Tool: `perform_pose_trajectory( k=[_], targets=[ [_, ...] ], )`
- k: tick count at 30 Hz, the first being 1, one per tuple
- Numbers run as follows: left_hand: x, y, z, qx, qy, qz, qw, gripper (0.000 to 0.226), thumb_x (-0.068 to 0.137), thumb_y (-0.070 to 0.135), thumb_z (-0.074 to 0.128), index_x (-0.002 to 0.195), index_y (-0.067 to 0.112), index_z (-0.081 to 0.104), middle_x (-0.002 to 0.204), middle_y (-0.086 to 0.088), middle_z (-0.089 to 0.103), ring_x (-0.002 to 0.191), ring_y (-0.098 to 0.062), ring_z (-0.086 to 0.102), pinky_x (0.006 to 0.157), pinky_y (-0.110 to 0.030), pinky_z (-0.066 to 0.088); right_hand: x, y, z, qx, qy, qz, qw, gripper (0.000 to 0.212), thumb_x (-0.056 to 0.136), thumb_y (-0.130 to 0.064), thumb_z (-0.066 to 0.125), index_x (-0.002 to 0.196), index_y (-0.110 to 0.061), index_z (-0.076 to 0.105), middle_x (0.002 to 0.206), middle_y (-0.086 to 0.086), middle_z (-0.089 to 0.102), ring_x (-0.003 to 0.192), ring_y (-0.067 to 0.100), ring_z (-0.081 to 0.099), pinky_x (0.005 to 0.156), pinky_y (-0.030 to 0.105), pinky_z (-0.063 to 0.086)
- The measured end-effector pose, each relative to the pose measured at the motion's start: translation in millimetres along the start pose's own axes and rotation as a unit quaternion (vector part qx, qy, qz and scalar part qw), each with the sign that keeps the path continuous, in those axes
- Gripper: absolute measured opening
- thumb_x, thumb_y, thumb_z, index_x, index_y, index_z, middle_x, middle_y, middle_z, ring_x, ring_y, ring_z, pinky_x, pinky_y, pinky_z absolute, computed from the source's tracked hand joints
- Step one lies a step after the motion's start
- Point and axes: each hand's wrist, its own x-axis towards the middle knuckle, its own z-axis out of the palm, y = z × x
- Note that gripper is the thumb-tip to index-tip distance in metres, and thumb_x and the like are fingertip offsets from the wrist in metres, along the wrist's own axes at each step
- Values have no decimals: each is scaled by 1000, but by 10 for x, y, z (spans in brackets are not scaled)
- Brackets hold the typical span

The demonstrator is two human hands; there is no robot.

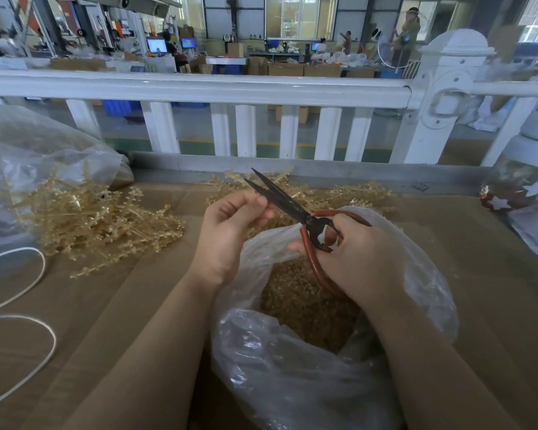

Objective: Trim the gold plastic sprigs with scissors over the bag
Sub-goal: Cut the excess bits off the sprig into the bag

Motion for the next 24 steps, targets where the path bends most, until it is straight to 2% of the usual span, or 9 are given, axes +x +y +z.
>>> perform_pose_trajectory(
  k=[4,7,12,14,16,19,21,24],
  targets=[
    [-3,-4,-19,-20,-4,-5,1000,6,83,20,75,86,15,79,77,-3,71,75,-14,63,76,-27,53,5,22,26,11,-14,6,1000,55,83,-78,48,72,-25,59,59,-13,54,53,5,51,54,27,53],
    [6,-15,-32,-40,10,-14,999,12,77,15,73,86,8,77,75,-5,71,71,-14,64,72,-24,54,-8,26,35,11,-13,-1,1000,58,80,-84,48,73,-27,61,60,-14,56,54,3,51,53,20,49],
    [18,-24,-17,-56,9,-26,998,10,79,12,71,82,3,69,73,-6,71,69,-13,65,70,-23,54,-6,21,27,45,-27,5,999,74,71,-94,33,80,-28,65,67,-14,62,61,3,56,60,20,51],
    [26,-22,-22,-64,9,-25,998,13,80,12,69,85,1,68,74,-5,72,69,-13,66,70,-23,54,-6,12,19,54,-25,0,998,68,73,-92,39,81,-29,65,67,-16,61,61,2,55,60,19,50],
    [25,-16,-29,-46,9,-19,999,16,82,15,67,88,0,67,75,-5,71,70,-13,65,71,-23,54,-10,4,12,48,-13,-12,999,62,76,-89,43,79,-30,64,64,-17,58,58,0,53,57,19,49],
    [12,-28,-30,5,10,-2,1000,18,89,10,62,91,-8,64,76,-8,68,72,-17,61,75,-28,51,-14,-23,-5,43,-16,-20,999,77,72,-96,25,78,-29,63,63,-17,57,57,0,51,56,21,50],
    [4,-40,-26,34,15,13,999,18,94,3,57,95,-15,61,76,-6,67,72,-16,60,75,-28,50,-7,-29,-13,38,-19,-20,999,79,72,-96,20,77,-29,61,63,-18,53,56,-2,48,56,19,48],
    [-8,-28,-20,62,16,31,997,18,96,1,55,95,-17,60,75,-6,66,71,-15,59,73,-27,50,4,-12,-14,30,-36,-16,999,72,73,-93,30,81,-29,62,67,-17,56,59,0,50,59,20,49]
  ],
)
